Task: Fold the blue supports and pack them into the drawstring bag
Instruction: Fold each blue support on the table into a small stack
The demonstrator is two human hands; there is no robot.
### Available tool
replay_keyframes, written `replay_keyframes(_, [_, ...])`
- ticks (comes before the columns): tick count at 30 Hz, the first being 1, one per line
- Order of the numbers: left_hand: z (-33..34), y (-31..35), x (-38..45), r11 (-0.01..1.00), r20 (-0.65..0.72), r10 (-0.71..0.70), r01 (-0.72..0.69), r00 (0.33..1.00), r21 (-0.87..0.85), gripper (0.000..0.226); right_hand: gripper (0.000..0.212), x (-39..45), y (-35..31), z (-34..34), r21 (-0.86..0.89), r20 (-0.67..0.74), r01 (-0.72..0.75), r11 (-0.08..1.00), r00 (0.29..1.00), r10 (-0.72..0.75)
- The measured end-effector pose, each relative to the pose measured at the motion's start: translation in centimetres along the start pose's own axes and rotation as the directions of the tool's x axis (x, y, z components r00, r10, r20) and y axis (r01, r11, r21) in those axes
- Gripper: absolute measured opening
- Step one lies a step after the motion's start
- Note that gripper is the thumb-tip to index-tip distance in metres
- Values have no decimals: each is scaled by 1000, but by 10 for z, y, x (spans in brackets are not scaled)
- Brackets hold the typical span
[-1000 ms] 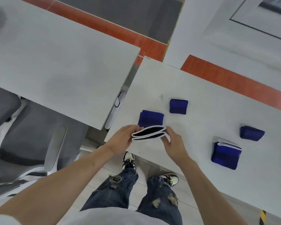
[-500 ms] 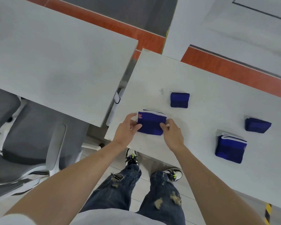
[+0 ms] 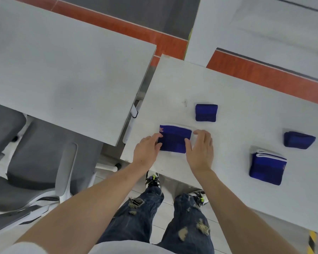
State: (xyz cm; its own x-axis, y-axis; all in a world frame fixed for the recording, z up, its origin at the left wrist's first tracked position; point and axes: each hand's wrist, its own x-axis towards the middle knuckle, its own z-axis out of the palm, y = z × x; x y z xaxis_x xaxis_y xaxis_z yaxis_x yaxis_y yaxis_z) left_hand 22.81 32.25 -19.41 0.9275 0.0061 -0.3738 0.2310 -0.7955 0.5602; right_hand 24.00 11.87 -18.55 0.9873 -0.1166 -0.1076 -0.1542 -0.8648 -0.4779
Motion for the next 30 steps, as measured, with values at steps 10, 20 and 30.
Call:
replay_keyframes(10, [14,7,13,807,77,408,-399,910,435,60,61,0,20,14,-218,248,316,923,933,-261])
replay_keyframes(20, [39,-2,20,795,146,316,-346,937,498,67,65,7,34,21,-245,480,318,916,861,-171])
replay_keyframes(30, [32,9,19,790,188,272,-331,944,516,68,66,11,28,12,-218,529,308,926,835,-153])
